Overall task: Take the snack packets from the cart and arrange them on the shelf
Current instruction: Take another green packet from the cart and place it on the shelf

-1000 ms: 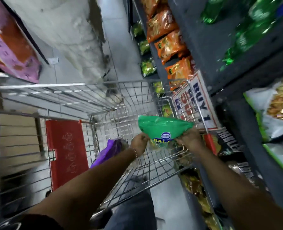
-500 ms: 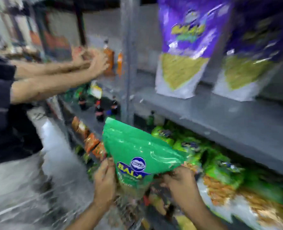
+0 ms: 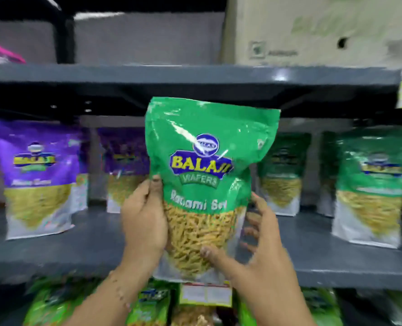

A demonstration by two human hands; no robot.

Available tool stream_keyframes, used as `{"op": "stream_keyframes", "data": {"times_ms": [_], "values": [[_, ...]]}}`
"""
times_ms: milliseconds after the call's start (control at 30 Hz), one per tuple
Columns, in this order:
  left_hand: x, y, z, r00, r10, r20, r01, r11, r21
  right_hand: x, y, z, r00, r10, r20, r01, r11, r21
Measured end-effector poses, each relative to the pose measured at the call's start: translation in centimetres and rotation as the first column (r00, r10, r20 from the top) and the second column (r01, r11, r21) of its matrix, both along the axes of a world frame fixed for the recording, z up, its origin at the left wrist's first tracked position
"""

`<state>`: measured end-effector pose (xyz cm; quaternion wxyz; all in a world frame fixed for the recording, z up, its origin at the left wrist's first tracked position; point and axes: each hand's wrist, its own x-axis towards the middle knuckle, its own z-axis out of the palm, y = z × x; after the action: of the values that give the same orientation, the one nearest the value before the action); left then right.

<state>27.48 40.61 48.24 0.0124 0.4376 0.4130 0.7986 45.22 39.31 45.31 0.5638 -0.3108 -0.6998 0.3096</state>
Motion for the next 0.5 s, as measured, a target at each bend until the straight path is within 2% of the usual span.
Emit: {"op": "stream_keyframes", "data": {"times_ms": [100,200,333,500], "values": [[4.9,5.4,0.3,0.974,-0.176,0.141,0.174,0.984,0.028,4.7,3.7,0.9,0.996,-0.078,0.036,0.080,0.996,-0.047],[9.5,9.9,0.0,0.945,-0.242,0.222,0.252,0.968,-0.018,8.7,8.4,1.2,0.993,-0.113,0.042,0.116,0.990,-0.083],[13.0,14.6,-1.6,0.936,-0.189,0.297,0.249,0.952,-0.178,11.7,15.6,-0.3,0.994,-0.106,0.013,0.107,0.981,-0.161],[14.1,17.8,-1.0,0.960,-0.104,0.259,0.179,0.941,-0.287,11.8,20.6,-1.5,0.997,-0.073,-0.006,0.070,0.972,-0.226]]}}
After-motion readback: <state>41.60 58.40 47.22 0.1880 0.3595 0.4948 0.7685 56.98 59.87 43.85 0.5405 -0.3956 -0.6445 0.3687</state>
